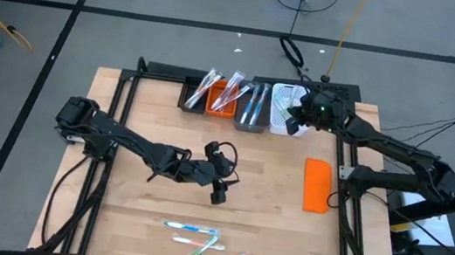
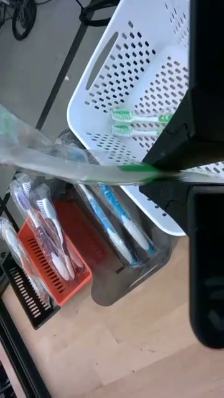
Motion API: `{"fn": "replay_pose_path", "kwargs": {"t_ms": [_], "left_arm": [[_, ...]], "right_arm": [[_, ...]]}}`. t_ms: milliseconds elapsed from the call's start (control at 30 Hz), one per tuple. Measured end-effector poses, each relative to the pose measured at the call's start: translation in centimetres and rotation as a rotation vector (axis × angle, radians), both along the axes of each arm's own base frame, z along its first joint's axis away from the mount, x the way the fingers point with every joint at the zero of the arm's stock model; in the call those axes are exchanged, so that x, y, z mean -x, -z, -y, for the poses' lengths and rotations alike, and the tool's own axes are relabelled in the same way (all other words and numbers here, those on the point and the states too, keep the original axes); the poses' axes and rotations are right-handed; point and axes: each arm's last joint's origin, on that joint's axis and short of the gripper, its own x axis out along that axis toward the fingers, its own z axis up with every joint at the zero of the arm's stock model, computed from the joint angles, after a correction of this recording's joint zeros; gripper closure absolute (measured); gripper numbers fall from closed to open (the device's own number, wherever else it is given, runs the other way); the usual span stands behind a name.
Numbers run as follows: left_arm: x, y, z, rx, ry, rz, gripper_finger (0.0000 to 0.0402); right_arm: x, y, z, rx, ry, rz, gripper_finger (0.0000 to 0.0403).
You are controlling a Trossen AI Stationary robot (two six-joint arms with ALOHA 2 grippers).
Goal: Pick & Place Toothbrushes
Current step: Put the green toothbrush into the white bin
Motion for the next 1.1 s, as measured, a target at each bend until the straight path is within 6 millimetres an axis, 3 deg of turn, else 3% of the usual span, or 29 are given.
{"fn": "replay_pose_path", "kwargs": {"t_ms": [267, 433, 733, 1100], "left_arm": [[0.0, 0.0, 0.0, 0.000, 0.001, 0.000, 0.0158], [0.0, 0.0, 0.0, -0.001, 0.001, -0.001, 0.0158], [0.0, 0.0, 0.0, -0.002, 0.002, 0.000, 0.0158], [0.0, 0.0, 0.0, 0.002, -0.001, -0.004, 0.0158]], "right_arm": [[0.1, -1.3, 0.7, 0.002, -0.039, 0.051, 0.0391], [0.4, -1.9, 1.2, 0.040, 0.031, 0.020, 0.0391], [0.3, 1.4, 2.1, -0.064, 0.077, -0.211, 0.0391], [-0.5, 4.4, 3.1, -0.142, 0.064, -0.348, 0.0391]]}}
